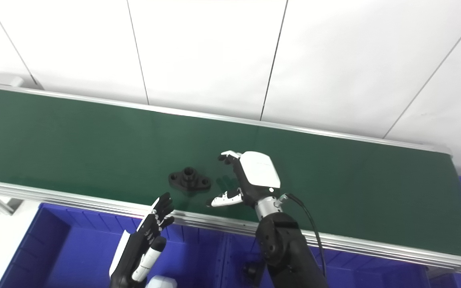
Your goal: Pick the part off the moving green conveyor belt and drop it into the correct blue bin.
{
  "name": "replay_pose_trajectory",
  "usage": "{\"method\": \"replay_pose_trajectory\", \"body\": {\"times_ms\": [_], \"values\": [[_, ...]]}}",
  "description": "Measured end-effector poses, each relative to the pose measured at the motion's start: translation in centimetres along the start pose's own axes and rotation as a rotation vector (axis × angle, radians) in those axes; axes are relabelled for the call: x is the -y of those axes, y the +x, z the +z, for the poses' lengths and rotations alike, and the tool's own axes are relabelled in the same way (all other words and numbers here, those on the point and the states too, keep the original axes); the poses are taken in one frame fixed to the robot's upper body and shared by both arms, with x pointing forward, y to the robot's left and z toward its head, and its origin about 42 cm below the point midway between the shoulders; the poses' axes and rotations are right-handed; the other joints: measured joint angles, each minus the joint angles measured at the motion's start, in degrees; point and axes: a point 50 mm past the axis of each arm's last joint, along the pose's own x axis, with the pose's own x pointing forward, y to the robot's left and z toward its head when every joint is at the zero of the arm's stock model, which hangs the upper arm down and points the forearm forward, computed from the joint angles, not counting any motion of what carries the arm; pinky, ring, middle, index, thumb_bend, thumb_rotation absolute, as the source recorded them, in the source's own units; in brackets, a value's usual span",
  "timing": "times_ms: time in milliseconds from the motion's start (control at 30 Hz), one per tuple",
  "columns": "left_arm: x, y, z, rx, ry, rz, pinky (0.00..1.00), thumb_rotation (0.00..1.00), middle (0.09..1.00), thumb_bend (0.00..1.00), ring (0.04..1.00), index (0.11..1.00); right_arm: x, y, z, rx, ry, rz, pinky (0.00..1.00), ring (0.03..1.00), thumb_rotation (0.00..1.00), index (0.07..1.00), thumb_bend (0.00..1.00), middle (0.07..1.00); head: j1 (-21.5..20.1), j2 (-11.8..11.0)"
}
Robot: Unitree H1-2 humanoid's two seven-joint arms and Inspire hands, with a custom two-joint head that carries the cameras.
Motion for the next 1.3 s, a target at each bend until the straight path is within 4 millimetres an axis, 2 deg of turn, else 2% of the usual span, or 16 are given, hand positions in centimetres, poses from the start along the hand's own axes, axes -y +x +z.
{"method": "replay_pose_trajectory", "body": {"times_ms": [267,333,433,567,633,733,767,800,867,933,1100,1133,1300], "values": [[0.0,-0.2,0.1,0.001,0.0,0.0,0.87,0.86,0.944,0.75,0.922,0.941,-0.4,0.8,0.1,-0.02,0.028,0.027,0.45,0.615,0.28,0.756,0.95,0.74,0.4,0.4],[0.0,-0.2,0.1,0.001,0.0,0.001,0.87,0.87,0.946,0.75,0.923,0.943,-0.4,0.9,0.2,-0.028,0.049,0.028,0.44,0.594,0.27,0.758,0.94,0.733,0.5,0.4],[0.0,-0.2,0.2,0.004,-0.001,0.001,0.86,0.86,0.947,0.74,0.923,0.942,-0.4,1.1,0.1,-0.033,0.076,0.029,0.35,0.518,0.25,0.759,0.93,0.737,0.6,0.5],[0.0,-0.2,0.4,0.006,-0.001,0.002,0.86,0.86,0.947,0.75,0.921,0.942,-0.5,1.2,0.0,-0.037,0.107,0.037,0.33,0.487,0.25,0.758,0.92,0.733,0.6,0.8],[0.0,-0.2,0.4,0.008,-0.001,0.002,0.86,0.86,0.949,0.75,0.924,0.945,-0.6,1.2,0.1,-0.033,0.112,0.038,0.33,0.473,0.25,0.745,0.9,0.694,0.6,1.0],[0.0,-0.3,0.5,0.009,-0.001,0.003,0.85,0.87,0.948,0.75,0.922,0.943,-0.7,1.1,0.1,-0.031,0.132,0.046,0.36,0.47,0.2,0.675,0.84,0.59,0.7,1.0],[0.0,-0.3,0.5,0.007,-0.001,0.003,0.85,0.87,0.946,0.75,0.917,0.941,-0.7,1.1,0.1,-0.032,0.135,0.048,0.36,0.443,0.1,0.602,0.7,0.505,0.7,1.0],[0.0,-0.3,0.5,0.003,-0.001,0.003,0.84,0.87,0.945,0.75,0.916,0.94,-0.8,1.1,0.0,-0.035,0.135,0.05,0.34,0.406,0.04,0.563,0.6,0.457,0.7,1.4],[0.0,-0.3,0.6,-0.001,-0.001,0.004,0.84,0.86,0.944,0.75,0.915,0.939,-1.3,1.2,-0.4,-0.048,0.128,0.044,0.3,0.359,0.01,0.538,0.55,0.427,0.7,1.7],[0.0,-0.3,0.8,0.002,-0.002,0.006,0.84,0.86,0.943,0.75,0.916,0.939,-1.4,1.3,-0.7,-0.054,0.118,0.04,0.27,0.328,0.0,0.525,0.53,0.41,0.7,1.7],[0.0,-0.4,0.8,-0.006,-0.003,0.006,0.84,0.86,0.942,0.75,0.917,0.937,-1.7,1.3,-1.6,-0.075,0.089,0.061,0.29,0.362,0.0,0.518,0.52,0.417,0.4,2.4],[0.0,-0.4,0.8,-0.006,-0.004,0.007,0.84,0.86,0.941,0.75,0.914,0.938,-1.7,1.3,-1.6,-0.078,0.088,0.062,0.26,0.331,0.0,0.515,0.52,0.406,0.3,2.4],[0.0,-0.4,0.9,-0.003,-0.005,0.008,0.84,0.86,0.944,0.73,0.915,0.943,-1.8,1.0,-2.2,-0.1,0.09,0.067,0.23,0.308,0.0,0.512,0.52,0.402,0.1,2.6]]}}
